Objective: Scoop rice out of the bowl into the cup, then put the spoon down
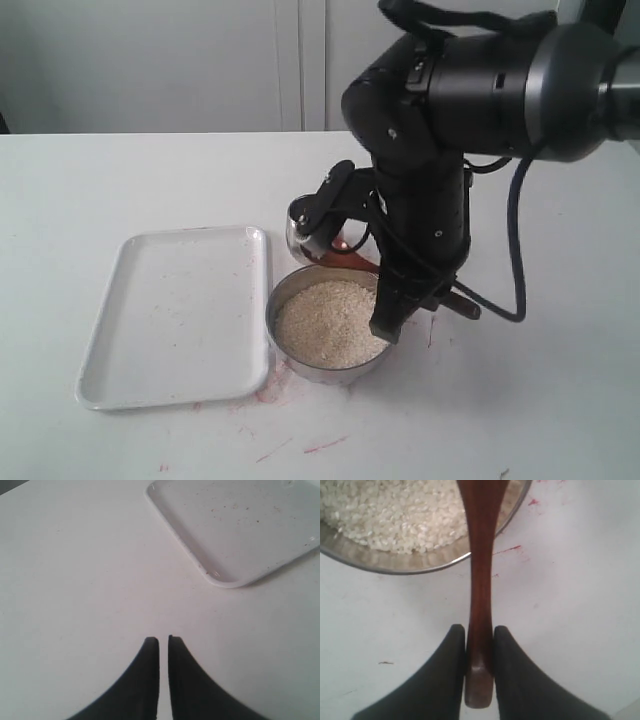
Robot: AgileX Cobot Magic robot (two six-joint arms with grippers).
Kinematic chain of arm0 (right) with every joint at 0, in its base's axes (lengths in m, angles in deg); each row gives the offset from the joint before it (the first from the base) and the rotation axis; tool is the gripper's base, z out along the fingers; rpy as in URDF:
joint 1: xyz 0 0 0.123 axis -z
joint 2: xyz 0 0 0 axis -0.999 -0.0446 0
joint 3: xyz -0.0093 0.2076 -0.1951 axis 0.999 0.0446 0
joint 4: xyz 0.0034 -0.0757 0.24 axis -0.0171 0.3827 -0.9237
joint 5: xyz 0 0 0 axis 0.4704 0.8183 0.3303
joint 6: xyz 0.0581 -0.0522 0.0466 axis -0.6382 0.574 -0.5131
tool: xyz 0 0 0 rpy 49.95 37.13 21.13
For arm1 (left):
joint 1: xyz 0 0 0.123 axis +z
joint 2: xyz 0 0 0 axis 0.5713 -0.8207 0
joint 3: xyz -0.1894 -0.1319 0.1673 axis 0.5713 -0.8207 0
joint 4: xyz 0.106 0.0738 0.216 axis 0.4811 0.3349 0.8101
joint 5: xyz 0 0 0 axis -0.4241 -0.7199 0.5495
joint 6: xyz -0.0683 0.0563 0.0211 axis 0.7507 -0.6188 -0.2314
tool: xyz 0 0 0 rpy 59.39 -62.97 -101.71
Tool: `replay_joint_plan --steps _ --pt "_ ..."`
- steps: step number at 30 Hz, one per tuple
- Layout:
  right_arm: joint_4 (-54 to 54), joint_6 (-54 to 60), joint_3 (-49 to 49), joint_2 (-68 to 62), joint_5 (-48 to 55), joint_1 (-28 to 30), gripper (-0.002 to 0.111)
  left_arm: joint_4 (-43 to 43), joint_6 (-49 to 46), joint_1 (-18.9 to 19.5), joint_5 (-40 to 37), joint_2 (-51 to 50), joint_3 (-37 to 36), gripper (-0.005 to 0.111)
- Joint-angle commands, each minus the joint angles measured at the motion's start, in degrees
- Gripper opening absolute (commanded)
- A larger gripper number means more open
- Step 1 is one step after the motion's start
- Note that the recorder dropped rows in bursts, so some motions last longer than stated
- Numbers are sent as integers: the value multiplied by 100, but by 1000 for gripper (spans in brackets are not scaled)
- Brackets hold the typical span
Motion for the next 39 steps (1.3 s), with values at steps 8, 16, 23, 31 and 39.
replay_joint_plan --steps 8,16,23,31,39 --pt "-211 29 -952 -126 32 375 0 0 33 -22 -233 -37 -53 14" --pt "165 3 -1504 -704 32 375 0 0 33 -22 -233 -37 -53 14" --pt "1107 -273 -1842 -1180 32 375 0 0 33 -22 -233 -37 -53 14" --pt "1154 -298 -2213 -1585 32 468 0 0 33 -22 -233 -37 -53 14" --pt "1427 -167 -2302 -1826 4 480 0 0 33 -22 -233 -37 -53 14"
